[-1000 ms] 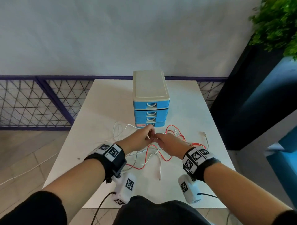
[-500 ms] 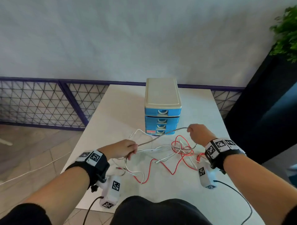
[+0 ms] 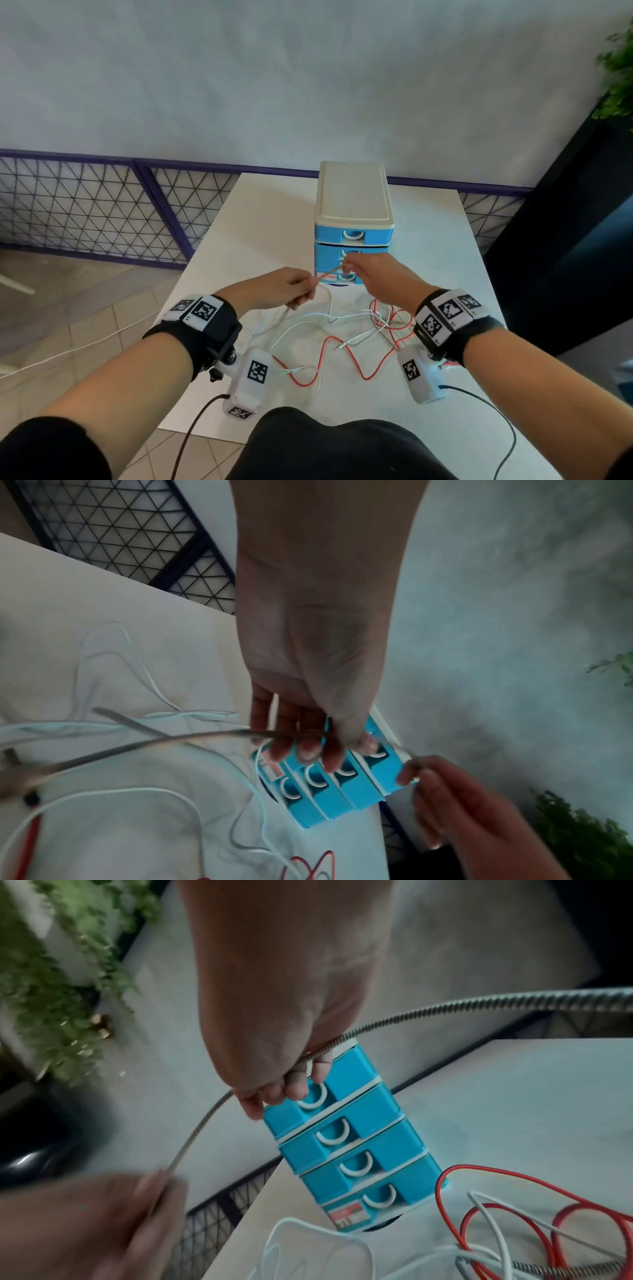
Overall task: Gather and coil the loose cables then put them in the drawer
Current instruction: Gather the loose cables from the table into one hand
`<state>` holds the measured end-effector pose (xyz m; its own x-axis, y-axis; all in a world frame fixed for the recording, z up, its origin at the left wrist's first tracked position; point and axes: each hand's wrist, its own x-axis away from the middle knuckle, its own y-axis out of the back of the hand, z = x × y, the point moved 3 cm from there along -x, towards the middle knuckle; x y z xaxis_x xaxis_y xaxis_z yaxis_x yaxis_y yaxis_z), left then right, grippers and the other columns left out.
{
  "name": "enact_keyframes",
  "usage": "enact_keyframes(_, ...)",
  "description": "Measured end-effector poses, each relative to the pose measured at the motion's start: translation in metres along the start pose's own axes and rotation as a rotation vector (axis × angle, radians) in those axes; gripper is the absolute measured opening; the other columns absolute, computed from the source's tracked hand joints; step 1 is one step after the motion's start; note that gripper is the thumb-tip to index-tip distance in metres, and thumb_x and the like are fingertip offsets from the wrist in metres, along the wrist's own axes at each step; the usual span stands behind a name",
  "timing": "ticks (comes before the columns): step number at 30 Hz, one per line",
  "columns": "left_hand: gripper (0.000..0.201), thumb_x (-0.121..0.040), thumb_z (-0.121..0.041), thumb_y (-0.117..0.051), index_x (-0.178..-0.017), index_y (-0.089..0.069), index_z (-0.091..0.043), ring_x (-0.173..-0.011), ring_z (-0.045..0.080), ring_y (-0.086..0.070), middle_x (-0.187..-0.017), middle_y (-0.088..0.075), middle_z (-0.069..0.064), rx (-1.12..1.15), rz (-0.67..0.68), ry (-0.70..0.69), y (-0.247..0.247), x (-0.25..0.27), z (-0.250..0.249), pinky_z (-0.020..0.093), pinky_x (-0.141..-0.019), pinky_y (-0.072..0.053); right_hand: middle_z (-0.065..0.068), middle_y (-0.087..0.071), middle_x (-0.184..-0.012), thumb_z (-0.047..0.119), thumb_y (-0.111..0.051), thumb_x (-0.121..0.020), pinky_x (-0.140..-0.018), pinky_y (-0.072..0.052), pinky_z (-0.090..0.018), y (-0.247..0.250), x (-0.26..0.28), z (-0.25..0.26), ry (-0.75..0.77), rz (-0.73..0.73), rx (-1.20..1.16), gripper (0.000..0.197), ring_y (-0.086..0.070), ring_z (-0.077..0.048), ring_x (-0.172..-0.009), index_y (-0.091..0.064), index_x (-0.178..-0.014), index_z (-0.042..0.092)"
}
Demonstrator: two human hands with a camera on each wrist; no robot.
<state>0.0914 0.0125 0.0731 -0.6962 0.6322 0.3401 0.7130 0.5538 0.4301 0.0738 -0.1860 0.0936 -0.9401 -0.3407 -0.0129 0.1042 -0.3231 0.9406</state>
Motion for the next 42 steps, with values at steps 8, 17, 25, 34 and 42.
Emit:
enact_keyframes(8, 0.033, -0.101, -0.020, -0.032, -0.073, -0.048, -0.013, -0.056, 0.013, -0.061, -0.064, -0.050, -0.001, -0.013, 0.003, 0.212, 0.010, 0.032, 0.044, 0.022, -0.061, -0.045, -0.008, -0.062, -0.079, 0.008, -0.038, -0.097, -0.062, -0.046, -0.035, 0.036, 0.019, -0.074, -0.336, -0.114, -0.020, 0.022, -0.056, -0.029, -0.064, -0.053, -0.094, 0.024)
enact_keyframes(17, 0.042, -0.094, -0.022, -0.052, -0.134, -0.042, -0.015, -0.118, 0.009, -0.043, -0.131, -0.045, -0.004, -0.245, -0.262, -0.145, 0.002, -0.004, -0.013, 0.012, -0.093, -0.035, -0.002, -0.065, -0.088, 0.020, -0.036, -0.101, -0.054, -0.036, -0.019, 0.031, 0.008, -0.009, -0.163, -0.010, -0.253, 0.027, -0.045, -0.010, -0.056, -0.061, -0.092, 0.017)
enact_keyframes(25, 0.022, -0.099, -0.021, -0.043, -0.085, -0.054, -0.008, -0.063, 0.013, -0.060, -0.070, -0.057, -0.002, 0.059, -0.144, -0.165, -0.010, -0.023, -0.053, 0.017, -0.069, -0.048, 0.001, -0.055, -0.073, 0.016, -0.038, -0.099, -0.056, -0.036, -0.026, 0.069, 0.004, -0.002, -0.227, -0.302, -0.474, 0.027, -0.045, -0.014, -0.063, -0.061, -0.085, 0.013)
enact_keyframes(34, 0.037, -0.101, -0.026, -0.035, -0.074, -0.057, -0.013, -0.050, 0.015, -0.029, -0.060, -0.036, 0.003, 0.050, -0.082, 0.107, 0.020, -0.003, 0.020, 0.026, -0.050, -0.028, -0.010, -0.063, -0.088, 0.015, -0.037, -0.095, -0.062, -0.041, -0.030, 0.019, 0.027, -0.072, -0.558, -0.118, -0.241, 0.026, -0.054, -0.023, -0.070, -0.063, -0.091, 0.019)
enact_keyframes(42, 0.015, -0.092, -0.012, -0.046, -0.097, -0.061, -0.010, -0.076, 0.017, -0.058, -0.081, -0.065, 0.001, -0.295, -0.230, -0.152, -0.005, -0.018, -0.031, 0.024, -0.068, -0.043, -0.002, -0.067, -0.103, 0.034, -0.039, -0.101, -0.090, -0.044, -0.024, -0.009, 0.008, 0.039, -0.148, 0.075, -0.555, 0.039, -0.064, -0.019, -0.095, -0.040, -0.138, 0.022)
